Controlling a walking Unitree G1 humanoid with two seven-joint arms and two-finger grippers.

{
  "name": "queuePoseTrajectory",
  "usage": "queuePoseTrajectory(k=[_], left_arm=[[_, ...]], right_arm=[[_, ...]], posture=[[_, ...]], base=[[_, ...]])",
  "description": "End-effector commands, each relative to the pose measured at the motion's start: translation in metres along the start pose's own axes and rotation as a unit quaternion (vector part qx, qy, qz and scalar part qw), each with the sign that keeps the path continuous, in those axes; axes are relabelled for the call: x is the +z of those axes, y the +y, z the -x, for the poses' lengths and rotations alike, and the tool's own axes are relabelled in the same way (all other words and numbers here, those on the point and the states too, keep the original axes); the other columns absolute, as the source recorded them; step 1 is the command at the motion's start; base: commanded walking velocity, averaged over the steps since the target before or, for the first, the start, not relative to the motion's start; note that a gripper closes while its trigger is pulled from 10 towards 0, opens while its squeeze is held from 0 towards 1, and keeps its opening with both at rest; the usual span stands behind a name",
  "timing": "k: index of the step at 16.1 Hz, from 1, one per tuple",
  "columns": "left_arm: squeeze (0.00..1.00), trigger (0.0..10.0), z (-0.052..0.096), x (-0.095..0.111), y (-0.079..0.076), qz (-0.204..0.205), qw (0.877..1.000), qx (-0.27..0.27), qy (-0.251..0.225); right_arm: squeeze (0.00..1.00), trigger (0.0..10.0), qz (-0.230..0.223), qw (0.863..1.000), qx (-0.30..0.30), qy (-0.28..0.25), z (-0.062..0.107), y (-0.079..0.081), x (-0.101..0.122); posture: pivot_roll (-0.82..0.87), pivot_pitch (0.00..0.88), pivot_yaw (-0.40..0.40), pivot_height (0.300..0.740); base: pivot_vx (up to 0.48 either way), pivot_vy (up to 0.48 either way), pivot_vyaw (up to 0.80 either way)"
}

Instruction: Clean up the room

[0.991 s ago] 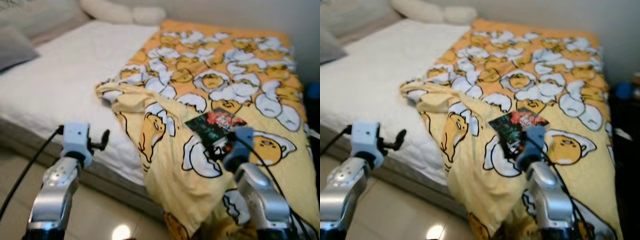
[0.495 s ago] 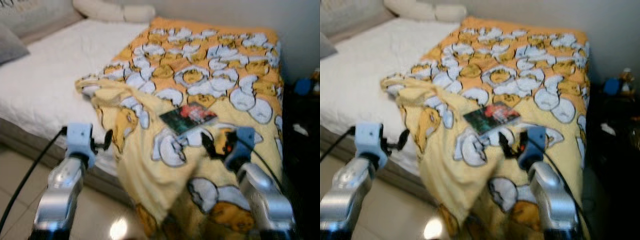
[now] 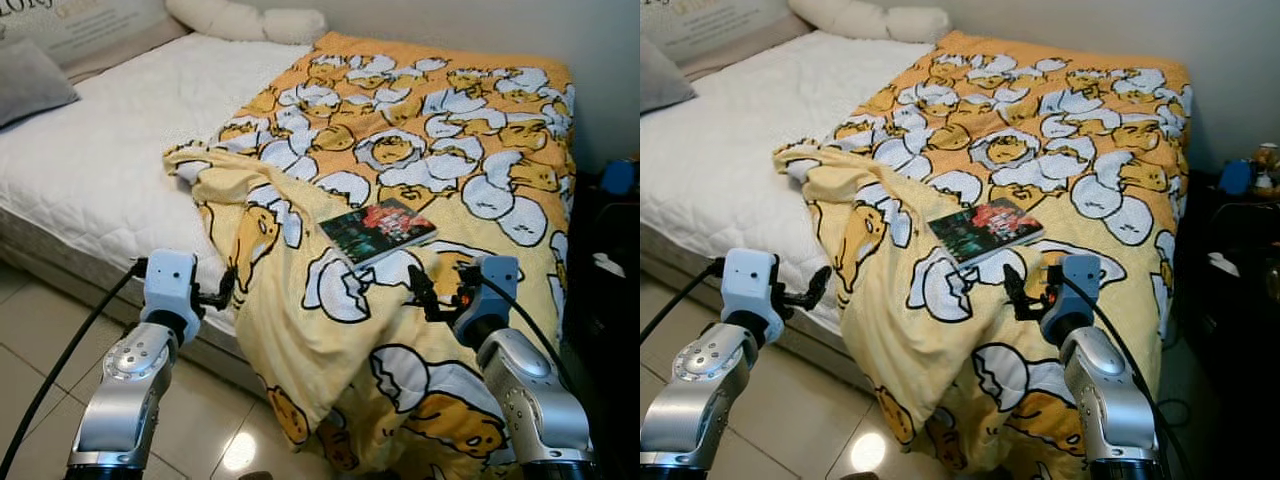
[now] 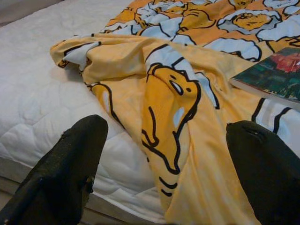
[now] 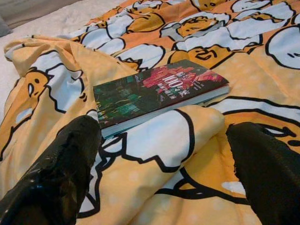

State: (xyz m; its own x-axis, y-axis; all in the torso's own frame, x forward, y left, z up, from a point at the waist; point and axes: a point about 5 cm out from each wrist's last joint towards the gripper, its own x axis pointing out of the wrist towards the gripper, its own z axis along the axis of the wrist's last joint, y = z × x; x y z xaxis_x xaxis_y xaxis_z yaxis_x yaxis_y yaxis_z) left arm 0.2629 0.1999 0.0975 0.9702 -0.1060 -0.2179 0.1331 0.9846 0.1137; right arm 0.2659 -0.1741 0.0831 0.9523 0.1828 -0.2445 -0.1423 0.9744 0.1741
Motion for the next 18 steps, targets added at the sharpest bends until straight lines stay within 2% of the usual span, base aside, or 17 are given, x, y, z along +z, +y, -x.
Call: queuePoseTrajectory(k=[1,4,10,12,18], left_arm=[[0.0,10.0,0.0013,0.0067,-0.0003,-0.003,1.0,-0.007,-0.018],[0.0,10.0,0.0017,0.007,-0.0021,0.004,1.0,-0.014,-0.018],[0.0,10.0,0.0021,0.0076,-0.0023,0.006,1.0,-0.02,-0.017],[0.0,10.0,0.0022,0.0077,-0.0023,0.005,1.0,-0.02,-0.016],[0.0,10.0,0.0035,0.0086,-0.0077,0.002,0.999,-0.035,-0.015]], right_arm=[[0.0,10.0,0.001,1.0,-0.012,-0.009,0.0025,-0.003,0.0037],[0.0,10.0,0.005,1.0,-0.019,-0.01,0.0037,-0.0045,0.0042],[0.0,10.0,0.02,1.0,-0.009,-0.006,0.006,-0.0013,0.0026],[0.0,10.0,0.007,1.0,-0.019,-0.008,0.0068,-0.0028,0.0017],[0.0,10.0,0.009,0.999,-0.036,-0.008,0.0081,-0.0101,0.0045]], posture=[[-0.03,0.0,0.067,0.74],[-0.03,0.0,0.071,0.74],[-0.03,0.0,0.079,0.74],[-0.03,0.0,0.08,0.74],[-0.04,0.0,0.074,0.74]], base=[[0.0,0.0,0.0],[0.094,0.0,0.0],[0.357,0.0,0.8],[0.373,0.0,0.61],[0.057,0.0,0.0]])
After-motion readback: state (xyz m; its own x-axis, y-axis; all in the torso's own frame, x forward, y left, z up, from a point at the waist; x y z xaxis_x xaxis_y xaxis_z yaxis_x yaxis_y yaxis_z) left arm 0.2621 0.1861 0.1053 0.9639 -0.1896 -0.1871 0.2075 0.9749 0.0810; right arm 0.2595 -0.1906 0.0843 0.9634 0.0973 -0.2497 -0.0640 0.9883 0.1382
